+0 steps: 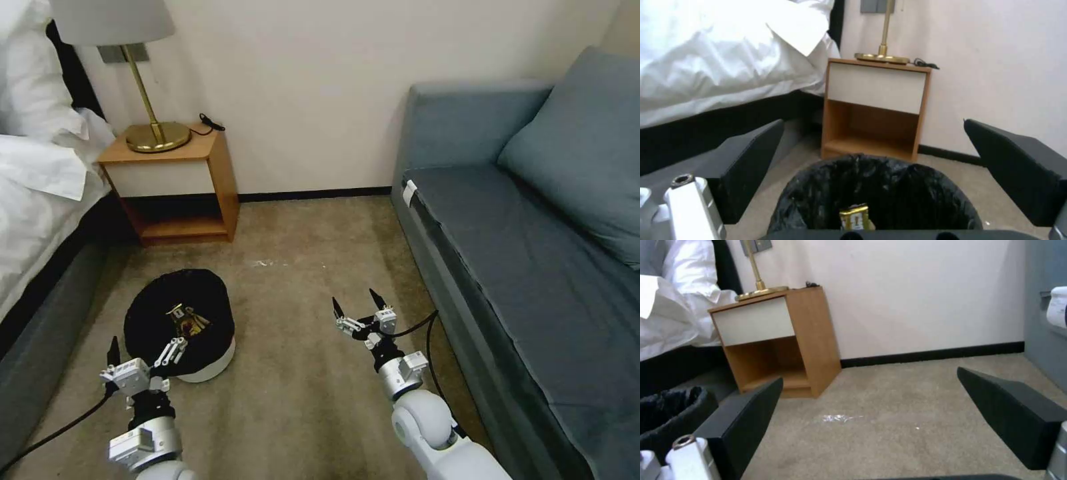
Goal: Pick up the trash bin, then pick up the garbage on the floor and place it into the trash bin.
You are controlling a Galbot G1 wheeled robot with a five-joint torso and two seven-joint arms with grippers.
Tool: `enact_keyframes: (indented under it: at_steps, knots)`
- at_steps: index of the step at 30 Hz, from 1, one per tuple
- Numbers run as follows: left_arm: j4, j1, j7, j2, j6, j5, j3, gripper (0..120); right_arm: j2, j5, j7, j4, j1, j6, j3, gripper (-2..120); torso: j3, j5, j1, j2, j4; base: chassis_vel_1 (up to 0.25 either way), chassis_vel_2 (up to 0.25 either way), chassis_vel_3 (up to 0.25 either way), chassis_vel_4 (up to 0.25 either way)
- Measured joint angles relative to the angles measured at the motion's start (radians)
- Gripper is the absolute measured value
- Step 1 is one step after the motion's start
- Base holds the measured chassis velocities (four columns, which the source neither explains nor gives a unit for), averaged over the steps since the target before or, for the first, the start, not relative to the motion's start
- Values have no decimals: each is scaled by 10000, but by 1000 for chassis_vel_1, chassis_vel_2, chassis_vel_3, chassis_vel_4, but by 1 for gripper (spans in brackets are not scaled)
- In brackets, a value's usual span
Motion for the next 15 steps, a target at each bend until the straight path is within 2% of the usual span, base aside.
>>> enact_keyframes:
  at_steps: [15]
  knots:
    - [12,-5,-6,4,0,-9,-6,100,-1,27,-19,-22,32,13,-26,100,0,0,0,0,0,0,0,0,0]
